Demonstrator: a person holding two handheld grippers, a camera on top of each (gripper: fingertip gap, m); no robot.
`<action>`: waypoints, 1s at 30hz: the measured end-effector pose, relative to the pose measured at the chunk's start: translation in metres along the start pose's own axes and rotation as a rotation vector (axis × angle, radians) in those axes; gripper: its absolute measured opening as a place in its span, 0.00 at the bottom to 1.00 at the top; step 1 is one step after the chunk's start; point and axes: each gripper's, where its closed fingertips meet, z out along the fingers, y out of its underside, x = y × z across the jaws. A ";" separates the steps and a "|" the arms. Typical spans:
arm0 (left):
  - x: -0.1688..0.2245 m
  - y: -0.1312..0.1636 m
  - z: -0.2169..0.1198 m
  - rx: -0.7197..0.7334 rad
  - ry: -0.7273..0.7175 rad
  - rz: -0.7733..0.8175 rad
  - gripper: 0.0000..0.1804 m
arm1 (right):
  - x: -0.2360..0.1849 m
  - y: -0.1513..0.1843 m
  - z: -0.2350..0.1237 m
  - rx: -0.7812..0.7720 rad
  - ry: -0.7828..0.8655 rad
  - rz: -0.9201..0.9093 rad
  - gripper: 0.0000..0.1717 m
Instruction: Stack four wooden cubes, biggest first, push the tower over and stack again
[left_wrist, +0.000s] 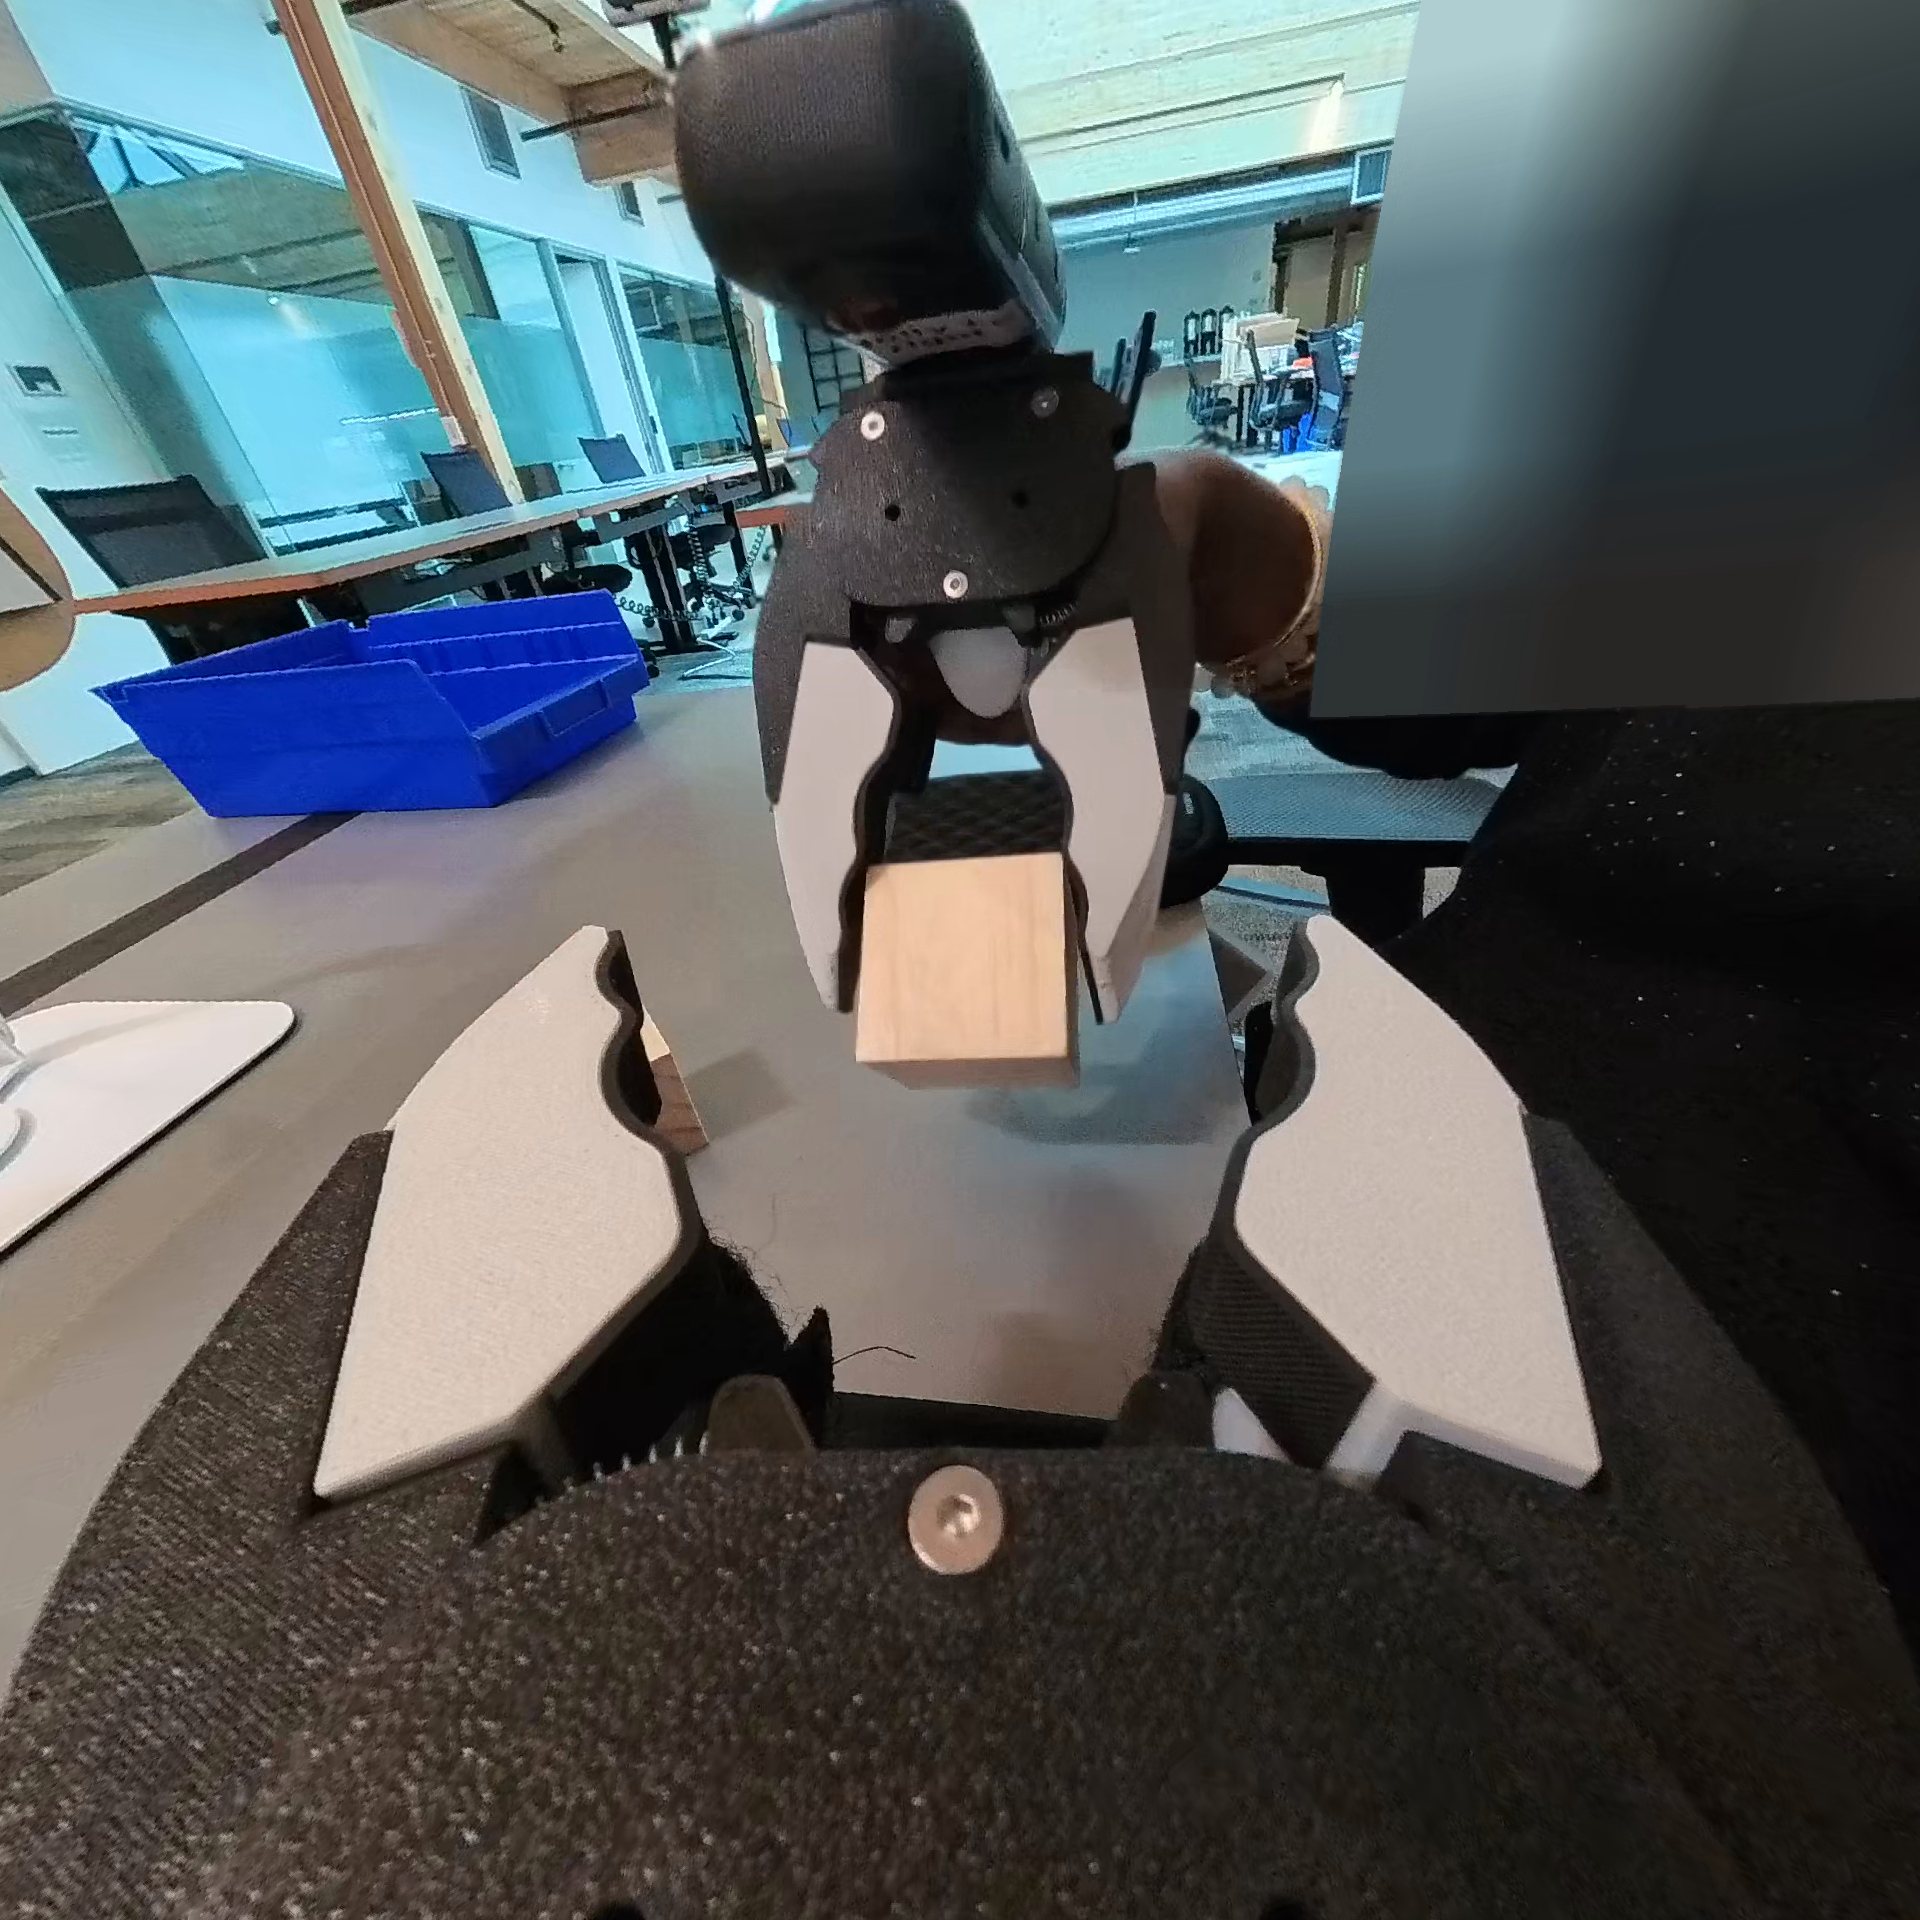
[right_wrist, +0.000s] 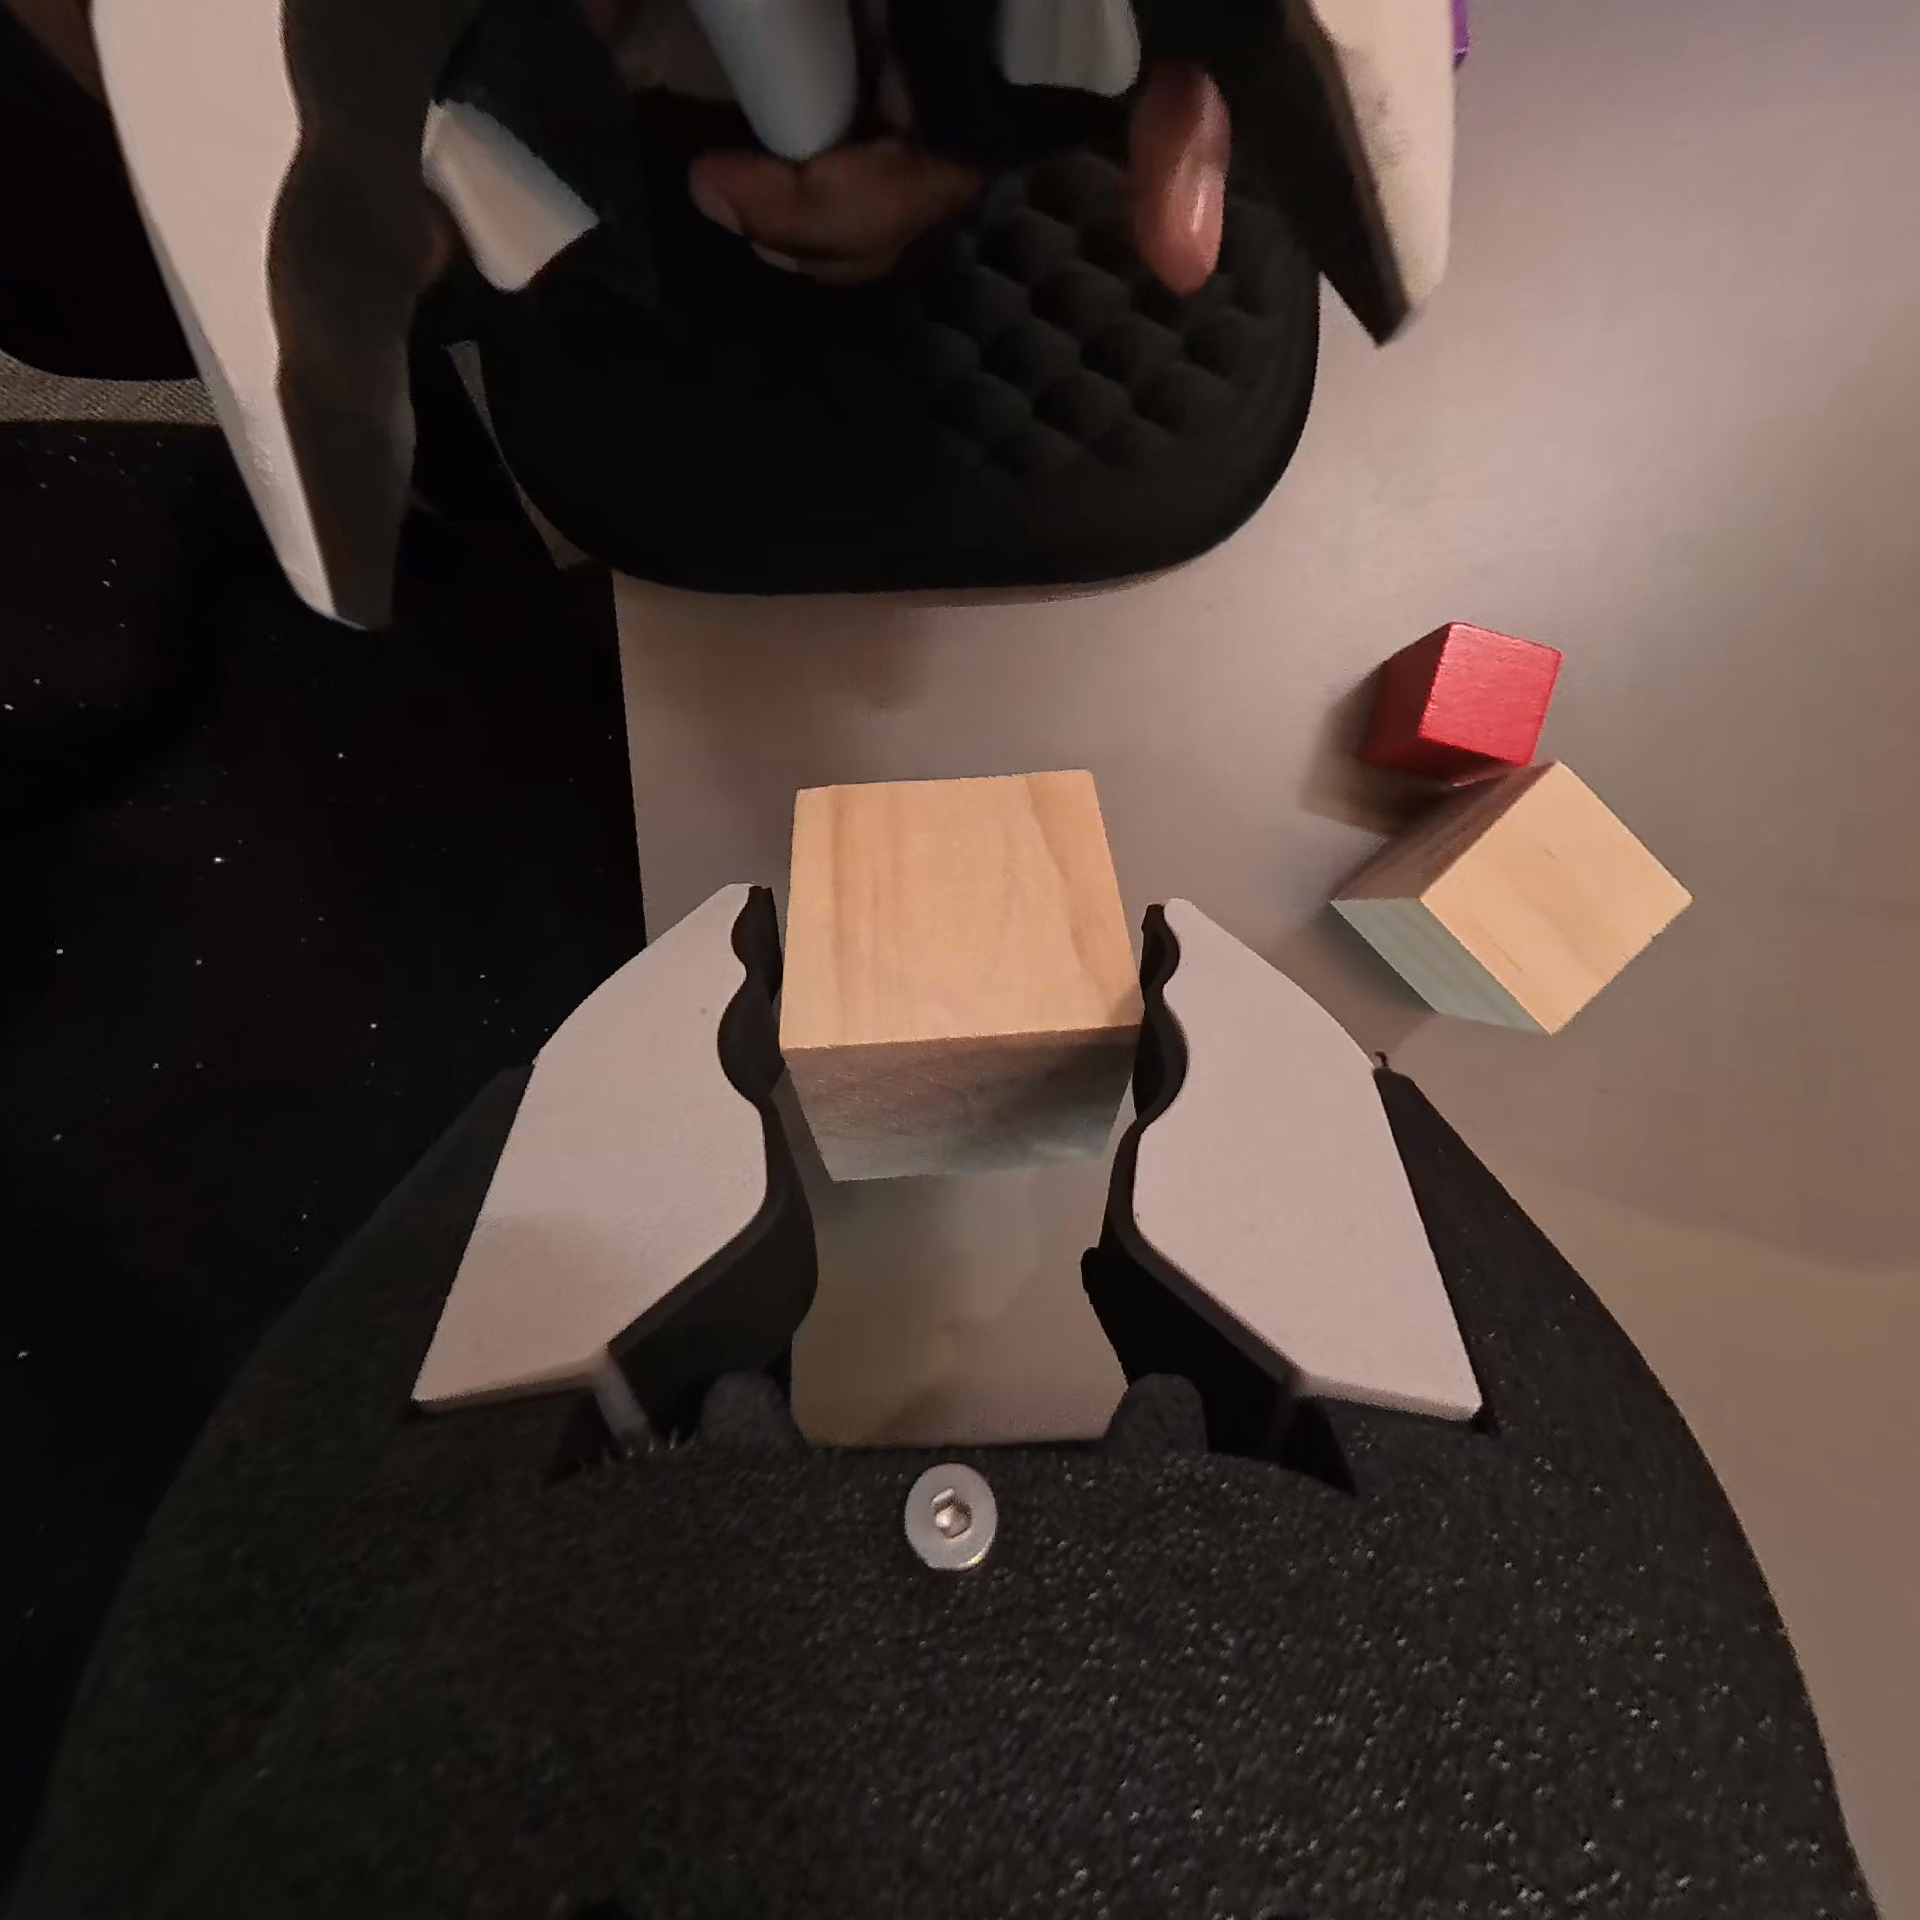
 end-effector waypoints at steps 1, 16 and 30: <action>0.000 0.000 0.000 -0.002 0.000 0.001 0.64 | 0.000 -0.001 0.002 -0.001 0.002 -0.001 0.39; 0.001 0.001 0.001 -0.012 0.001 0.009 0.64 | 0.003 0.003 0.022 -0.102 0.018 -0.018 0.39; 0.001 0.001 0.001 -0.014 0.000 0.003 0.65 | 0.003 -0.017 0.035 -0.053 0.017 -0.027 0.39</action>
